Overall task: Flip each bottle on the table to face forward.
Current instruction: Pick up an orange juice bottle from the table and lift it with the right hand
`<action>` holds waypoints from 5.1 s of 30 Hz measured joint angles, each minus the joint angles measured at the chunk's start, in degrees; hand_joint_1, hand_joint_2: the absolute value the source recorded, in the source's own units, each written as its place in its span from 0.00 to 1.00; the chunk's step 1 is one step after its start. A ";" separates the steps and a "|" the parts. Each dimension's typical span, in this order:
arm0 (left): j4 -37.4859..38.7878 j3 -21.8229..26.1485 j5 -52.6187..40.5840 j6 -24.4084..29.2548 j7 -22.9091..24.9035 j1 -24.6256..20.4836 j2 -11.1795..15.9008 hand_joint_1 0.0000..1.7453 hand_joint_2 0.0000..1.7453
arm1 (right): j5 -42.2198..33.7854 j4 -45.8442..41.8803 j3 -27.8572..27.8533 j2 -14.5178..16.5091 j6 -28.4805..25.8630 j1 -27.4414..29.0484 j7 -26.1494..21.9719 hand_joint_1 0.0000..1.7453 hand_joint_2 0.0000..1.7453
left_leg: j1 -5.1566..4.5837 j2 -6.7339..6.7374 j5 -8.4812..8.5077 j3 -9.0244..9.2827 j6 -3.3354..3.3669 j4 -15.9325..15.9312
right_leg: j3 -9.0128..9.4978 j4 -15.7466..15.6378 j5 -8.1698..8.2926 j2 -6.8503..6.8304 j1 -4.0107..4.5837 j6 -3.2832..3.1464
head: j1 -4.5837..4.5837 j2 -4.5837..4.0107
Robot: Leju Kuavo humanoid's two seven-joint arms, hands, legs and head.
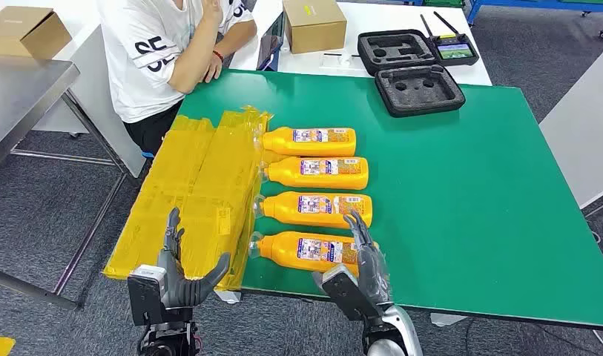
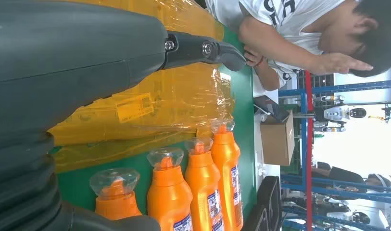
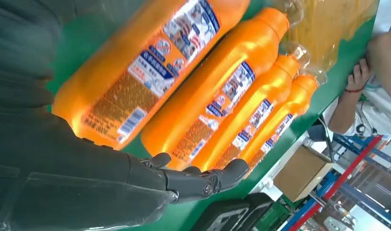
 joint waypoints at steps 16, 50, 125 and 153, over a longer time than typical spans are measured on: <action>0.21 0.08 1.23 -0.50 -0.09 -1.37 0.44 0.00 1.00 | 5.99 -0.97 4.88 -6.11 9.48 -3.86 10.30 0.00 1.00 | 0.00 0.00 0.00 -0.01 0.00 0.01 | -0.01 0.00 0.00 0.00 0.00 0.01 | 0.01 0.00; 4.50 -0.08 3.19 -1.63 -0.17 -5.18 0.63 0.00 1.00 | 0.76 12.60 11.74 -14.30 13.41 -16.24 13.23 0.00 1.00 | -0.01 0.00 0.03 -0.02 0.02 0.04 | -0.01 0.00 0.04 0.00 -0.01 0.05 | -0.01 -0.01; -3.86 1.75 19.99 -0.34 -5.30 -0.42 1.58 0.00 1.00 | -20.12 8.97 7.93 -9.31 0.63 -8.13 -3.69 1.00 1.00 | -0.01 0.02 0.01 -0.08 0.03 0.03 | -0.07 0.01 0.05 0.01 -0.01 0.12 | -0.01 -0.01; 0.36 -4.45 30.35 -19.21 2.25 -3.34 2.38 0.00 1.00 | -24.41 20.22 6.64 -0.02 1.01 -10.95 -19.90 1.00 1.00 | -0.01 0.00 0.01 -0.13 0.04 0.02 | -0.10 0.01 0.05 -0.01 -0.02 0.13 | 0.00 0.00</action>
